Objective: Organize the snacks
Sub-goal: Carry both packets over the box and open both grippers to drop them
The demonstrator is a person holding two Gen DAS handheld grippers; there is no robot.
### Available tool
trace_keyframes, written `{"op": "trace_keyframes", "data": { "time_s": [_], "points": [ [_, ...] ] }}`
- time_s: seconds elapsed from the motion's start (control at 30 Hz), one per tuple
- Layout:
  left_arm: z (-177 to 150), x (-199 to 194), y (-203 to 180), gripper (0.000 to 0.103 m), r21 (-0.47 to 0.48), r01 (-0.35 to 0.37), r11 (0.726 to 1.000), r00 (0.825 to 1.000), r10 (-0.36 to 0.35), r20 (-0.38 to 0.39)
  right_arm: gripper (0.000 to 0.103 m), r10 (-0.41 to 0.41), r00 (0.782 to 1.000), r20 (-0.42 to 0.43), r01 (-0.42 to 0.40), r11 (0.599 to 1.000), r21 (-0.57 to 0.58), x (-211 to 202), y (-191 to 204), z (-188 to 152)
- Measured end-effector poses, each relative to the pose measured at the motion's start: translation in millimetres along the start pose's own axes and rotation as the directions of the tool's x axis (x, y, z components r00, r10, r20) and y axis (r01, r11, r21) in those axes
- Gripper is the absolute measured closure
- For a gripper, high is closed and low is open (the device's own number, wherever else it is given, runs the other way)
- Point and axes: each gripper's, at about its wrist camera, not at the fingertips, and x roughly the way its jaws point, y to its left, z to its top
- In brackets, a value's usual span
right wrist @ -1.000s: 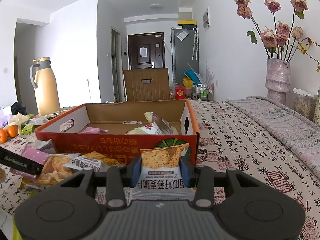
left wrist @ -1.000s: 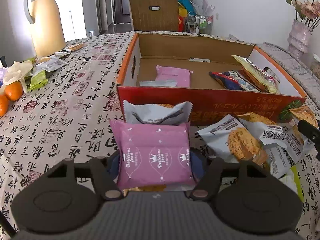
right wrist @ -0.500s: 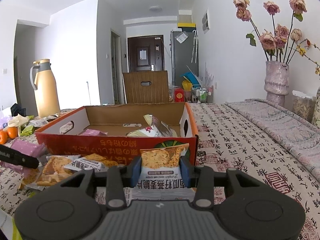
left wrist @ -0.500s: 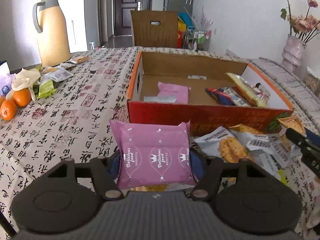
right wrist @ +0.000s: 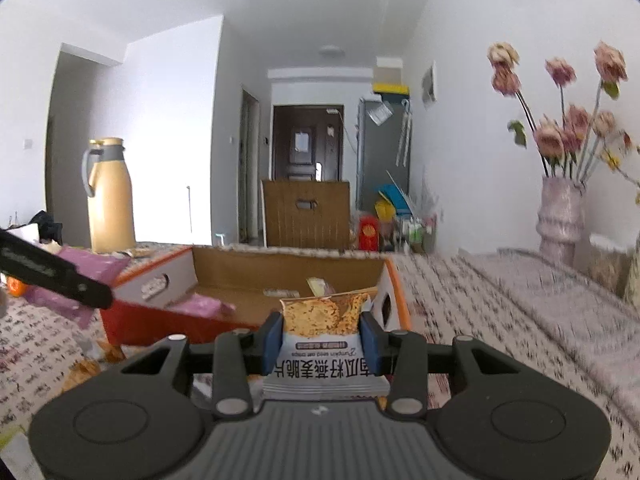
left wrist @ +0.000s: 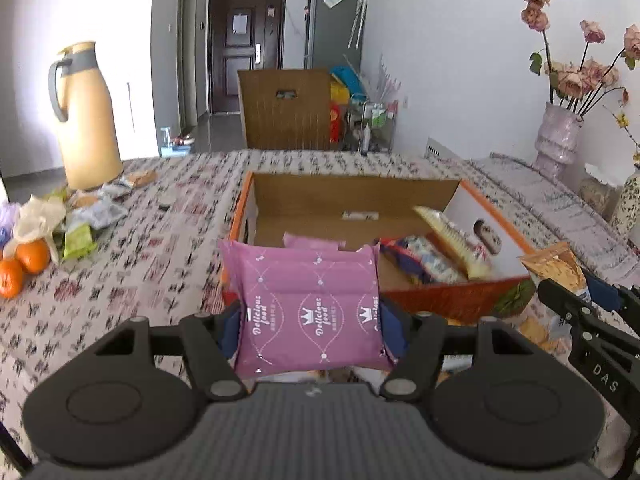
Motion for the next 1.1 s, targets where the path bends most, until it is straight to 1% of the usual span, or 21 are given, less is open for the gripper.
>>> {"op": "trace_keyframes", "data": {
  "time_s": [0.17, 0.27, 0.4, 0.57, 0.7, 0.83, 0.97, 1.1],
  "points": [
    [18, 4, -7, 0.035, 0.006, 0.004, 1.0, 0.999, -0.004, 0.048, 0.063, 0.015, 0.999, 0.038, -0.014, 1.0, -0.024, 12, 10, 23],
    [30, 11, -9, 0.035, 0.005, -0.004, 1.0, 0.998, 0.004, 0.066, 0.063, 0.025, 0.999, 0.039, -0.024, 0.999, -0.027, 26, 15, 36],
    [43, 23, -8, 0.035, -0.01, -0.015, 1.0, 0.996, 0.016, 0.085, 0.063, 0.04, 0.999, 0.022, -0.039, 0.999, -0.017, 46, 18, 49],
    [54, 40, -5, 0.035, -0.041, -0.027, 0.999, 0.994, 0.031, 0.104, 0.063, 0.055, 0.998, -0.026, -0.055, 0.998, 0.008, 75, 20, 60],
    [58, 56, -3, 0.035, -0.063, -0.031, 0.997, 0.993, 0.038, 0.108, 0.063, 0.063, 0.996, -0.064, -0.061, 0.998, 0.034, 98, 24, 61],
    [52, 71, 1, 0.035, -0.072, -0.037, 0.997, 0.993, 0.045, 0.113, 0.063, 0.068, 0.994, -0.084, -0.063, 0.996, 0.068, 114, 21, 50],
    [47, 83, 9, 0.035, -0.087, -0.034, 0.996, 0.995, 0.042, 0.089, 0.063, 0.069, 0.992, -0.107, -0.061, 0.995, 0.073, 118, 18, 43],
    [43, 85, 10, 0.035, -0.082, -0.027, 0.996, 0.996, 0.034, 0.082, 0.063, 0.064, 0.991, -0.119, -0.056, 0.996, 0.068, 117, 21, 40]
  ]
}}
